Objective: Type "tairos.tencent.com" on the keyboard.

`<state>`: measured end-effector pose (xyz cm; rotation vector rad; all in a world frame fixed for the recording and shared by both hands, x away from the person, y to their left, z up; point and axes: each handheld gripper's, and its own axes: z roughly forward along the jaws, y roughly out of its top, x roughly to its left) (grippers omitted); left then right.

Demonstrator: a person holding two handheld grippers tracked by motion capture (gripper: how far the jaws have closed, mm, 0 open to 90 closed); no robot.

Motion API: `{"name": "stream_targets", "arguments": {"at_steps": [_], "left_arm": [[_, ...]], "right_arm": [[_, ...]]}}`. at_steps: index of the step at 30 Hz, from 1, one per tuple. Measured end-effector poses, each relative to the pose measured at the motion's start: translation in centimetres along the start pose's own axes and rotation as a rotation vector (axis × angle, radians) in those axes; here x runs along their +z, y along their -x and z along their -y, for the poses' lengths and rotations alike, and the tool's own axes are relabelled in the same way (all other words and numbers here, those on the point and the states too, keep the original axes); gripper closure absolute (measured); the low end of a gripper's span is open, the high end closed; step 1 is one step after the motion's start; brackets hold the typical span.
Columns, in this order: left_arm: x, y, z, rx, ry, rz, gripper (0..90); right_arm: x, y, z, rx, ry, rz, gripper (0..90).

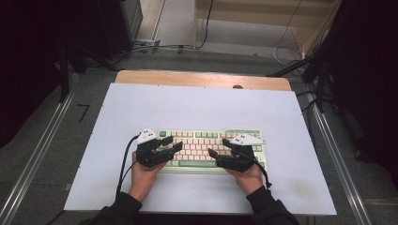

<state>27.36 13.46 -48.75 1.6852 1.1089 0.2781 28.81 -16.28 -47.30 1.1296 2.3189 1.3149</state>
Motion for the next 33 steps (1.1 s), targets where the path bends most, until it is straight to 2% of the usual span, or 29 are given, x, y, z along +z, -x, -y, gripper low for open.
{"name": "stream_targets", "arguments": {"at_steps": [3, 9, 12, 22, 27, 33], "left_arm": [[0.2, 0.0, -0.2, -0.011, 0.008, 0.028, 65.9], [0.6, 0.4, -0.6, 0.006, -0.001, 0.054, 89.4], [0.8, 0.6, -0.8, 0.024, -0.007, 0.055, 90.0], [2.0, 1.1, -1.1, 0.051, -0.023, 0.052, 90.0], [2.9, 1.6, -1.1, 0.067, -0.067, 0.062, 90.0], [4.2, 2.3, -1.1, 0.082, -0.119, 0.054, 90.0]], "right_arm": [[-0.1, 0.1, 0.0, 0.001, -0.002, 0.003, 29.5], [-0.1, 0.1, 0.0, 0.001, -0.002, 0.006, 29.8], [0.0, 0.1, 0.0, -0.001, -0.002, 0.006, 29.9], [0.0, 0.1, 0.0, 0.002, -0.002, 0.006, 30.2], [0.0, 0.2, 0.1, 0.004, -0.004, 0.006, 30.3], [-0.1, 0.1, 0.1, 0.008, -0.006, 0.005, 30.3]]}}
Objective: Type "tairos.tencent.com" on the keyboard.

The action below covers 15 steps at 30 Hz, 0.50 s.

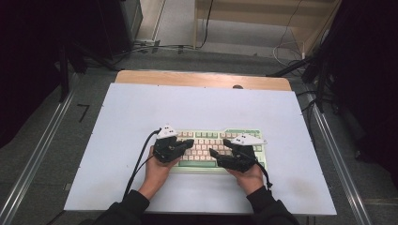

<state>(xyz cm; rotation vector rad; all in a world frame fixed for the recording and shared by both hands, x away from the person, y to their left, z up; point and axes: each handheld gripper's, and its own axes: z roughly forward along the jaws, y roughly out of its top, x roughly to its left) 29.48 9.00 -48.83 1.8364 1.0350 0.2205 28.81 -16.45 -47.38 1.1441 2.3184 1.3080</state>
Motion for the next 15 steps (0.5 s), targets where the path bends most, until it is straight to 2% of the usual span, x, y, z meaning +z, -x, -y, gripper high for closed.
{"name": "stream_targets", "arguments": {"at_steps": [8, 15], "left_arm": [[0.78, 0.17, -0.1, 0.008, -0.041, -0.038, 90.0], [0.99, 0.16, -0.11, 0.007, -0.06, -0.043, 90.0]], "right_arm": [[-0.06, 0.22, 0.02, 0.002, 0.003, 0.0, 30.3], [0.01, 0.18, 0.04, 0.003, 0.0, -0.002, 30.4]]}}
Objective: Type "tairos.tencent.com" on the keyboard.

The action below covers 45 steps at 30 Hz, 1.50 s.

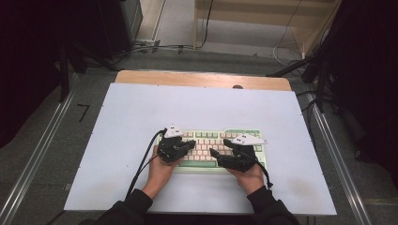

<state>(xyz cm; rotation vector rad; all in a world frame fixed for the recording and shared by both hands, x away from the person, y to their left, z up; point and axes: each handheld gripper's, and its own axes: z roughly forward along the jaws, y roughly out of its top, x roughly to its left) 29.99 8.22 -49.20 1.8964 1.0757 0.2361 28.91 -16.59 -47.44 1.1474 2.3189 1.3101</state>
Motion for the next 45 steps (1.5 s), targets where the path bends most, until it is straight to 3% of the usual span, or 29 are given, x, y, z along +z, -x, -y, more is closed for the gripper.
{"name": "stream_targets", "arguments": {"at_steps": [6, 11, 14, 18, 21, 24, 29, 33, 41, 45], "left_arm": [[0.0, 0.0, 0.0, -0.003, -0.006, -0.002, 90.0], [0.3, 0.0, 0.0, -0.008, -0.051, -0.022, 90.0], [-0.4, 0.1, -0.4, -0.021, -0.014, 0.009, 90.0], [-2.0, -0.2, -1.0, -0.054, 0.068, 0.055, 76.7], [-2.9, -0.5, -1.0, -0.054, 0.093, 0.023, 54.1], [-3.5, -0.9, -0.6, -0.063, 0.097, -0.004, 46.6], [-4.9, -1.4, 0.5, -0.051, 0.116, -0.045, 43.1], [-6.0, -2.1, 1.5, -0.081, 0.143, -0.057, 43.2], [-7.2, -2.5, 2.6, -0.084, 0.164, -0.06, 43.2], [-7.3, -2.6, 2.9, -0.084, 0.165, -0.056, 43.2]], "right_arm": [[0.0, 0.0, 0.0, -0.001, -0.001, -0.001, 30.4], [0.0, 0.0, 0.0, -0.003, -0.003, -0.001, 30.4], [0.0, 0.0, 0.0, -0.003, 0.0, 0.0, 30.4], [-0.1, 0.1, 0.0, -0.003, 0.005, 0.003, 30.5], [-0.3, 0.2, 0.0, 0.0, 0.009, 0.005, 30.6], [-0.5, 0.2, 0.0, 0.004, 0.013, 0.01, 30.5], [-0.9, 0.1, -0.1, 0.002, 0.026, 0.016, 32.5], [-1.3, 0.1, 0.0, 0.003, 0.04, 0.028, 43.0], [-1.8, 0.2, 0.4, -0.001, 0.047, 0.025, 80.0], [-1.8, 0.2, 0.6, -0.019, 0.028, 0.036, 87.3]]}}
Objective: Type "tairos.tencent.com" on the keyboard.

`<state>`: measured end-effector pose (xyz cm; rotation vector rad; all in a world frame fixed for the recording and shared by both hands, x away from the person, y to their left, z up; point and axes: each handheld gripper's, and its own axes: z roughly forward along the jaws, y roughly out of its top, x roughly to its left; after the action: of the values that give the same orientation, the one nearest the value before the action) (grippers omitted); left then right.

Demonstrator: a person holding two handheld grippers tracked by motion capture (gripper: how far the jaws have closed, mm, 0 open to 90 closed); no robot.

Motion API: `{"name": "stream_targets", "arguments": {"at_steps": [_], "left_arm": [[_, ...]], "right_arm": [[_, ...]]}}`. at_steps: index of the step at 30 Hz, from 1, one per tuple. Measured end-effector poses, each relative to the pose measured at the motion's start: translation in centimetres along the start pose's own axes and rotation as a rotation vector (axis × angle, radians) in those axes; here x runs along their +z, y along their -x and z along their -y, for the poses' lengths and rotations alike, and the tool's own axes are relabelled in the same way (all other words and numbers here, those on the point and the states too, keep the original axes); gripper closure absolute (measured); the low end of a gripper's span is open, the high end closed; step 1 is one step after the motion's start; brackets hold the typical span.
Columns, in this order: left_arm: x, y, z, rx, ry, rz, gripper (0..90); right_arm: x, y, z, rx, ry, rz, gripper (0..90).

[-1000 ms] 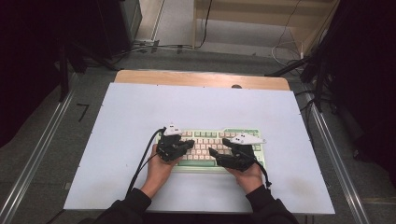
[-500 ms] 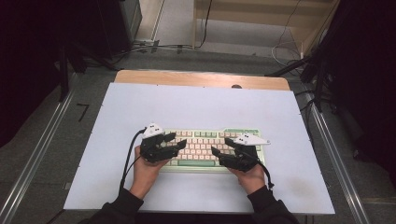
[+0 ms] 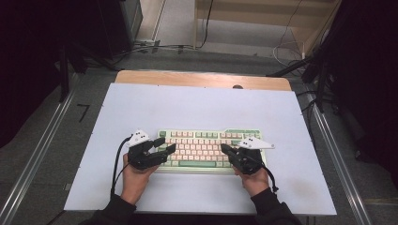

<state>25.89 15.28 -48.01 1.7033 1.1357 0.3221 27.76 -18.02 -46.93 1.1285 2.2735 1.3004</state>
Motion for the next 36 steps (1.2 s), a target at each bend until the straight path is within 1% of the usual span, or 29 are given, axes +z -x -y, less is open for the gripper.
{"name": "stream_targets", "arguments": {"at_steps": [5, 8, 13, 22, 27, 28, 30, 32, 34, 36], "left_arm": [[0.2, 0.0, 0.2, 0.003, 0.001, 0.002, 43.2], [0.4, 0.2, 0.4, 0.009, -0.005, 0.012, 43.3], [0.4, 0.4, 0.4, 0.014, 0.0, 0.015, 43.8], [0.5, 0.3, 0.5, 0.015, -0.007, 0.015, 43.9], [0.5, 0.3, 0.5, 0.014, -0.004, 0.022, 45.4], [0.5, 0.3, 0.5, 0.014, -0.007, 0.021, 45.5], [0.6, 0.3, 0.5, 0.015, -0.011, 0.018, 45.4], [0.5, 0.3, 0.5, 0.016, -0.01, 0.021, 45.4], [0.6, 0.3, 0.5, 0.014, -0.011, 0.019, 45.4], [0.6, 0.2, 0.5, 0.013, -0.01, 0.02, 45.4]], "right_arm": [[0.0, 0.1, 0.3, -0.002, -0.018, 0.003, 87.3], [0.4, -0.1, 0.6, -0.014, -0.045, 0.0, 87.3], [1.1, -0.4, 0.9, -0.03, -0.081, -0.002, 87.3], [1.5, -0.3, 1.1, -0.034, -0.125, -0.003, 87.3], [2.1, -0.3, 1.3, -0.039, -0.164, -0.003, 87.3], [2.1, -0.3, 1.3, -0.031, -0.163, -0.006, 87.4], [1.9, -0.3, 1.2, -0.032, -0.161, -0.007, 87.3], [1.5, -0.3, 1.0, -0.023, -0.119, -0.012, 87.1], [1.1, -0.2, 0.7, -0.012, -0.084, -0.013, 83.9], [0.8, 0.0, 0.6, 0.009, -0.059, -0.022, 79.6]]}}
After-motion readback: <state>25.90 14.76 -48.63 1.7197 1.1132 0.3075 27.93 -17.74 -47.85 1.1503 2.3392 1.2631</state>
